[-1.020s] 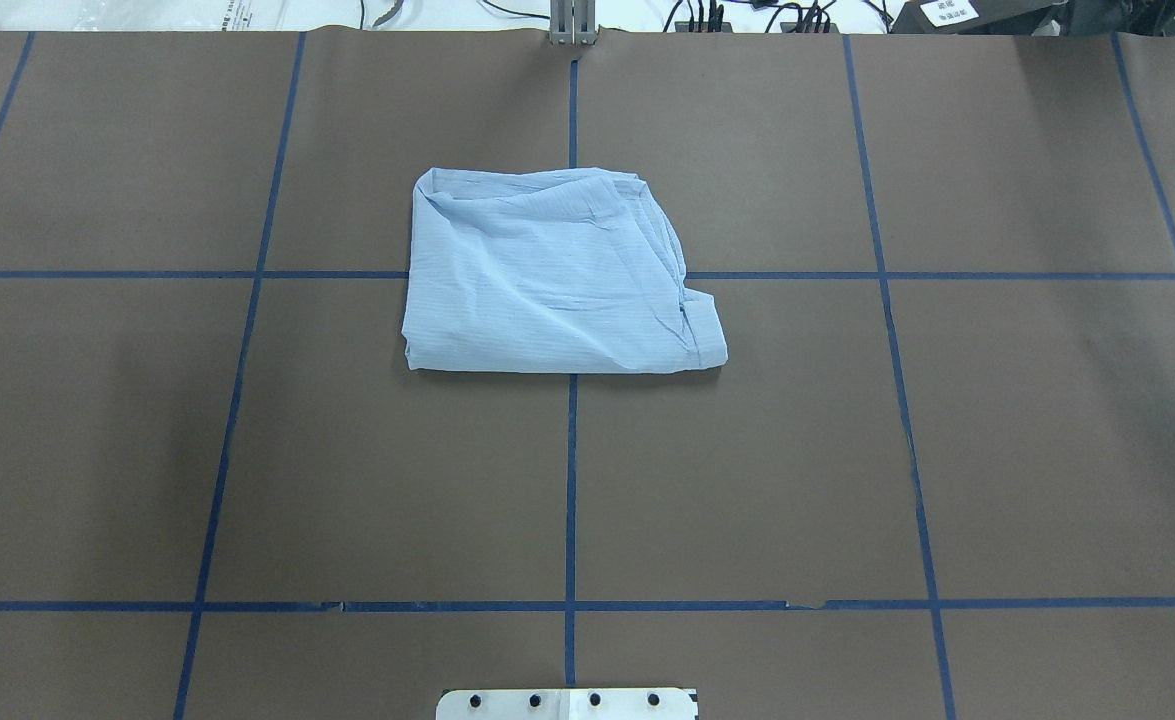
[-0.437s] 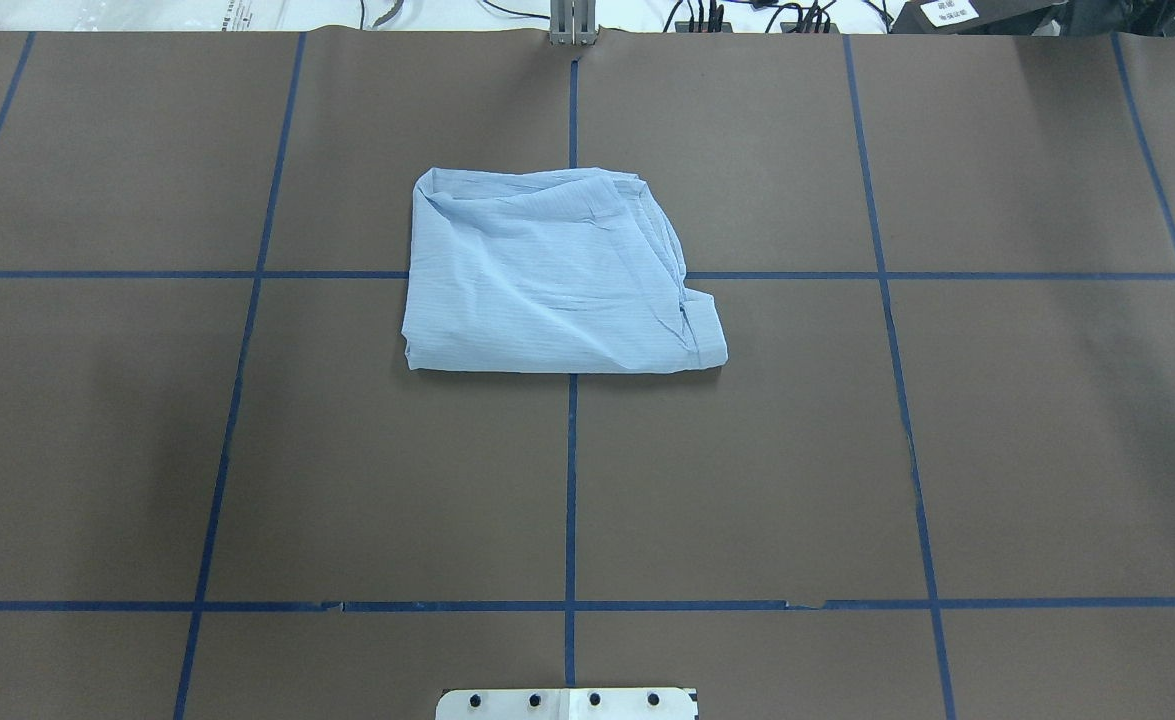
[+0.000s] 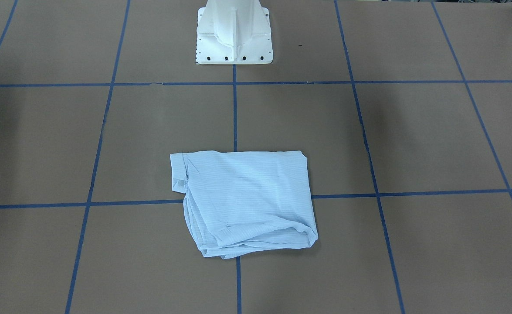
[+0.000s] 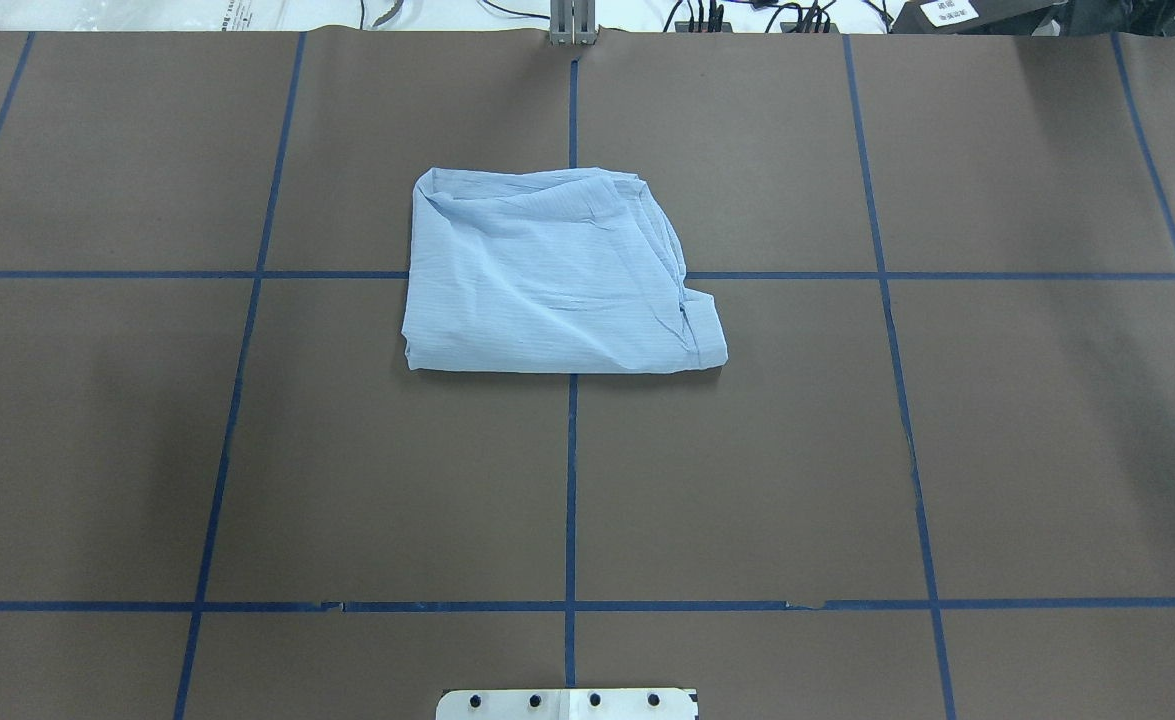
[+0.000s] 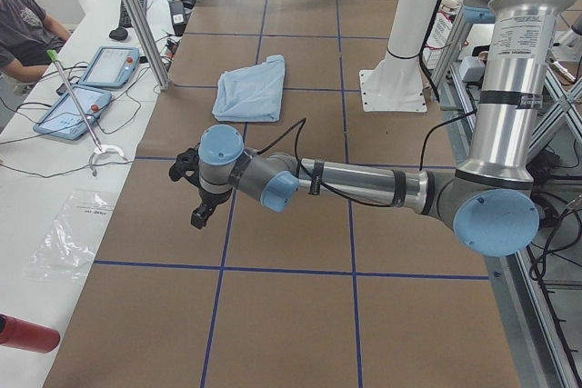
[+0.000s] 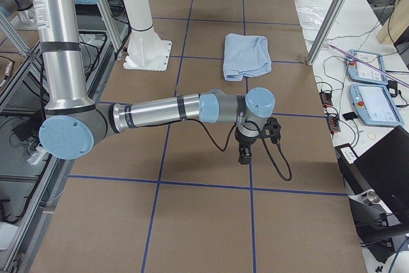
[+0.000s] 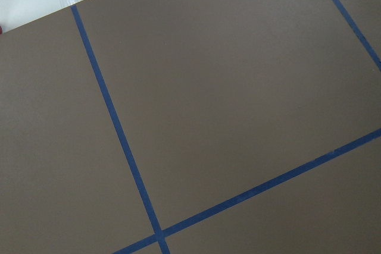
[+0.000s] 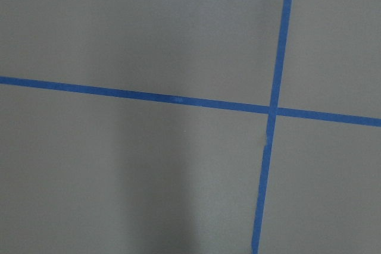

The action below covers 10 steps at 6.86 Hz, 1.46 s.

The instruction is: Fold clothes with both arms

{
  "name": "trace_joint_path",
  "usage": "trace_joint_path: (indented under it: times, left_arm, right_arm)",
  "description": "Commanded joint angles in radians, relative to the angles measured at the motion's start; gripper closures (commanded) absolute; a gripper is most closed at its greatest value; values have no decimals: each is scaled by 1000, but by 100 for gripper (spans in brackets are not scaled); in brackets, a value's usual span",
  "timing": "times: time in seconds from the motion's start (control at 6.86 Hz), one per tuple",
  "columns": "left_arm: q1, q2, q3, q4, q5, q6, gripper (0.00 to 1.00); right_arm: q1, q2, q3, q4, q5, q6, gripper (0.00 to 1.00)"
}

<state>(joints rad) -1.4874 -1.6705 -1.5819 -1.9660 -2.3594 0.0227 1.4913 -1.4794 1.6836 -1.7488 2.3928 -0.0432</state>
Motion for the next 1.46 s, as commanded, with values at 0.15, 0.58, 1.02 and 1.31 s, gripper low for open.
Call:
trace_joint_path:
  times: [0.15, 0.58, 1.02, 1.31]
  left_arm:
    - [-1, 14, -48, 1, -11, -3, 0]
    - [3, 5, -56, 1, -15, -3, 0]
    - [3, 14, -70, 3, -57, -3, 0]
    - [4, 17, -69, 1, -60, -3, 0]
  right_arm:
    - [-22, -4, 7, 28, 5, 9, 0]
    - [-22, -5, 51, 28, 8, 11, 0]
    - [-25, -2, 56, 28, 8, 5, 0]
    - [-25, -2, 58, 28, 9, 5, 0]
